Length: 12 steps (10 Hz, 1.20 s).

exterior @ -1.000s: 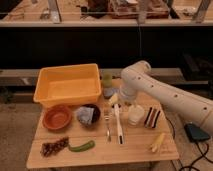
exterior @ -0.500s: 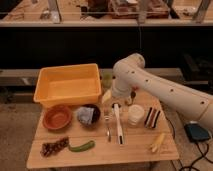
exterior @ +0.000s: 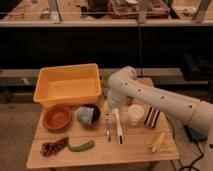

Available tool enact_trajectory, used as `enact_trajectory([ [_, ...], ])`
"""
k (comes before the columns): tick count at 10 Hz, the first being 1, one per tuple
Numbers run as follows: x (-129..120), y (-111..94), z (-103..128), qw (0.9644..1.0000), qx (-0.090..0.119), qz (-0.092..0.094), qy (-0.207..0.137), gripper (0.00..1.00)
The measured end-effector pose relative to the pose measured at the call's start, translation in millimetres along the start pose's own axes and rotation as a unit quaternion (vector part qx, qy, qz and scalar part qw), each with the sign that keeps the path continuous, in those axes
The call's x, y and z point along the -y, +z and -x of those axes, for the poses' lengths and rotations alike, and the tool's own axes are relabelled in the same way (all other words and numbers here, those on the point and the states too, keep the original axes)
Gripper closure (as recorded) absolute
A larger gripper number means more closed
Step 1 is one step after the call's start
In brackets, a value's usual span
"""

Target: Place brush in tray

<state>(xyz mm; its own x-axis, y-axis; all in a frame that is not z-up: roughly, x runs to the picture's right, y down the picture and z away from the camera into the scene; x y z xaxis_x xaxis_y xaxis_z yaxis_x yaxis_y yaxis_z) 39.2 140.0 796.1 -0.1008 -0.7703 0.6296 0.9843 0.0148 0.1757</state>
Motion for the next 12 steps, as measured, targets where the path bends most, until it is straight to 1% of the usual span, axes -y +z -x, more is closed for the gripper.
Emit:
enact_trajectory([
  [1, 1.7, 19.5, 7.5, 1.0000, 0.008, 0.004, -0.003, 0.42],
  [3, 0.9, 47.3, 22.6, 0.9997, 0.019, 0.015, -0.003, 0.42],
  [4, -2.2, 53.1, 24.9, 0.9996, 0.019, 0.019, -0.001, 0.42],
  [5, -5.3, 54.5, 24.7, 0.9997, 0.018, 0.017, 0.003, 0.42],
  [6, -10.0, 51.6, 21.7, 0.9998, 0.014, 0.013, 0.006, 0.42],
  [8, -14.9, 39.1, 13.9, 0.9999, 0.006, 0.007, 0.010, 0.42],
  [9, -15.7, 35.9, 10.2, 0.9999, 0.003, 0.006, 0.010, 0.42],
  [11, -18.7, 33.4, 2.3, 0.9999, 0.001, 0.010, 0.009, 0.42],
  [12, -22.5, 37.2, 0.4, 0.9998, 0.000, 0.016, 0.008, 0.42],
])
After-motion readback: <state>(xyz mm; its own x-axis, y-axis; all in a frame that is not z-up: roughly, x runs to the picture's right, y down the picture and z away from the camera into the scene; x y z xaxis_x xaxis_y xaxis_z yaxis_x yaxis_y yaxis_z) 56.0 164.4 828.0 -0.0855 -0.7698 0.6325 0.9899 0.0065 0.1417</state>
